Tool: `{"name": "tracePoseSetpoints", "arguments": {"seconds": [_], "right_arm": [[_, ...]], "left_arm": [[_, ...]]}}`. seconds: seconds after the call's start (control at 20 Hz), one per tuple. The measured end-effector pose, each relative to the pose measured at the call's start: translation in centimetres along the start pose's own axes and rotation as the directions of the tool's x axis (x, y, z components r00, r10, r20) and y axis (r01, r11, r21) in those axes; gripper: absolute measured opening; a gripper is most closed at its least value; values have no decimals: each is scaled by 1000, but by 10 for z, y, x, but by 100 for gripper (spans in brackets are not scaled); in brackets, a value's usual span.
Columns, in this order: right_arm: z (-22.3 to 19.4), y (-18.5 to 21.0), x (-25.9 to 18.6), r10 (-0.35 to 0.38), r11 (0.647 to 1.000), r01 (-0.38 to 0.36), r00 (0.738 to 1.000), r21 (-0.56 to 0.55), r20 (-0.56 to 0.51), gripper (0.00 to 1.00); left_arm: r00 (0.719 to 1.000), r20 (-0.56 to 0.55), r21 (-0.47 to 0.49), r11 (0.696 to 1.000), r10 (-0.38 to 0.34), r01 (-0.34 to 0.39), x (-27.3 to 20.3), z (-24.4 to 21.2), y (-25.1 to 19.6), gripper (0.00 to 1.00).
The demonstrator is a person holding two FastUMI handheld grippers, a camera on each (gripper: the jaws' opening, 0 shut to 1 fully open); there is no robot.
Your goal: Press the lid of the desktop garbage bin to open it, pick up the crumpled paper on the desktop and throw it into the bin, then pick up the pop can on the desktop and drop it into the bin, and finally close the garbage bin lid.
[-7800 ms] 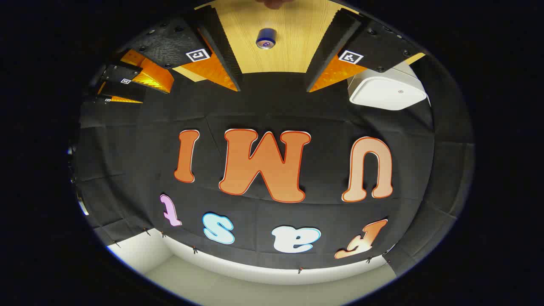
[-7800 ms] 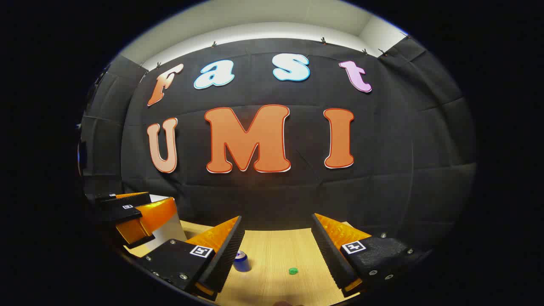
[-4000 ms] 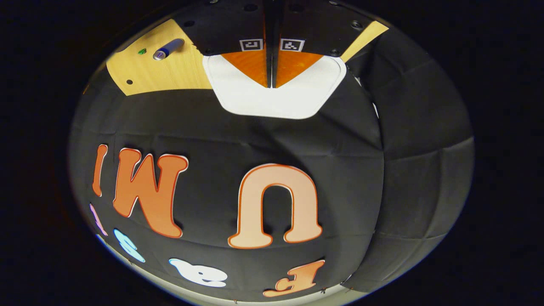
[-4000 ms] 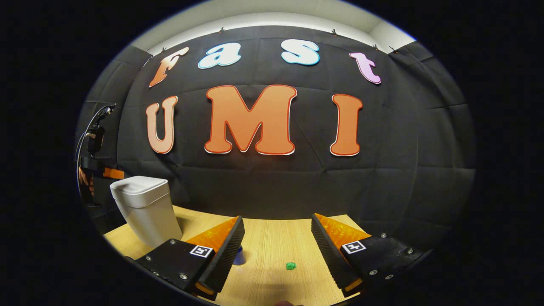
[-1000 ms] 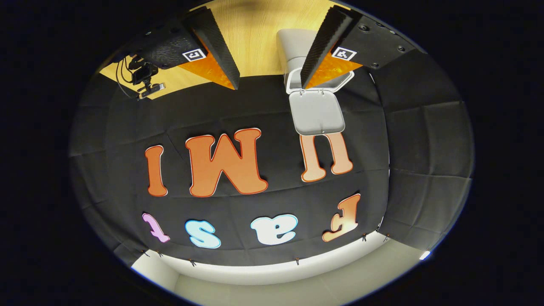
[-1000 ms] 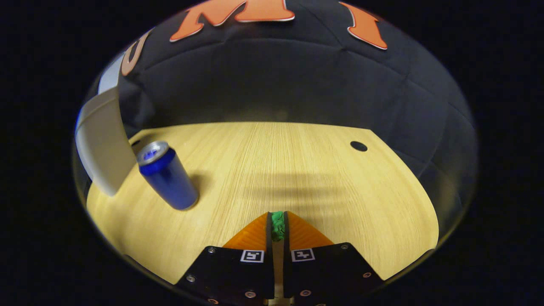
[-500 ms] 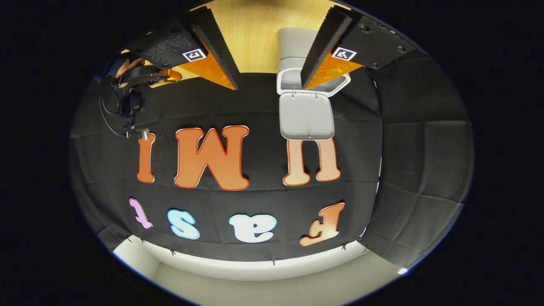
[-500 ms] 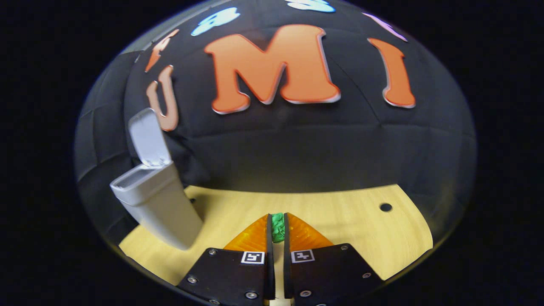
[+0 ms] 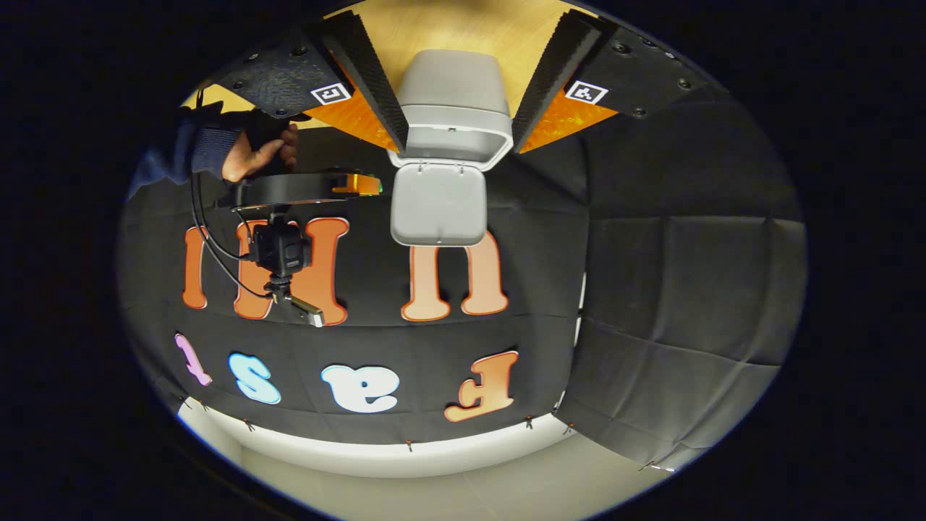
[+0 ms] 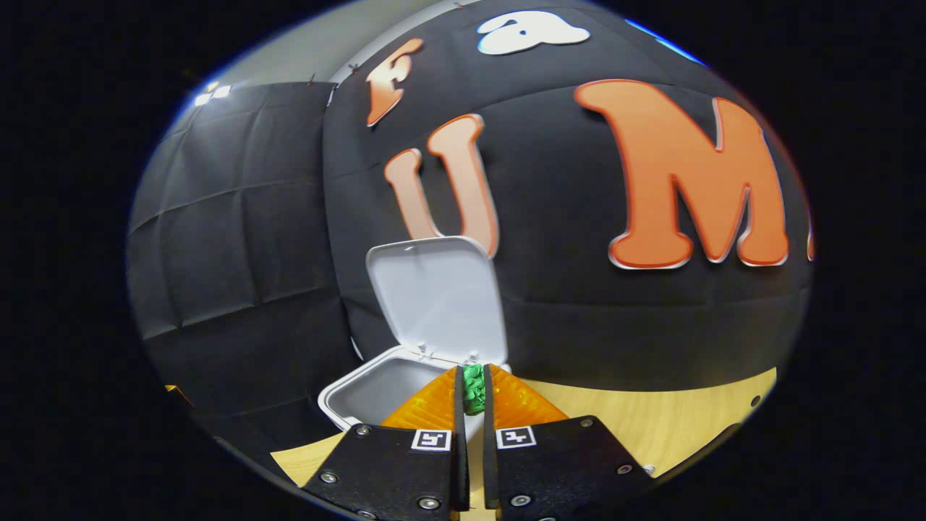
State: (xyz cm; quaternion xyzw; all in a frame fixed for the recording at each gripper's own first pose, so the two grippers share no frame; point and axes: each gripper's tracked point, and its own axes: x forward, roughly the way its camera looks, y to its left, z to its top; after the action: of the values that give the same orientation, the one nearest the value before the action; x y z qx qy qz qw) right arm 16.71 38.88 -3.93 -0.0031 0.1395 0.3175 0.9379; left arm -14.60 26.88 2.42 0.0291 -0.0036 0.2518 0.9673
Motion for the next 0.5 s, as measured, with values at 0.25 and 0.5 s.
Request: {"name": "tracePoseSetpoints", "arguments": {"seconds": [0.25, 0.5], "right_arm": [[-26, 26, 47, 6, 1000, -5, 999, 15, -53, 19], [-24, 7, 31, -13, 1000, 13, 1000, -6, 8, 64]], "left_arm": [[992, -27, 101, 988, 120, -117, -18, -25, 50, 92], [993, -65, 101, 991, 95, -88, -18, -40, 43, 92]]}}
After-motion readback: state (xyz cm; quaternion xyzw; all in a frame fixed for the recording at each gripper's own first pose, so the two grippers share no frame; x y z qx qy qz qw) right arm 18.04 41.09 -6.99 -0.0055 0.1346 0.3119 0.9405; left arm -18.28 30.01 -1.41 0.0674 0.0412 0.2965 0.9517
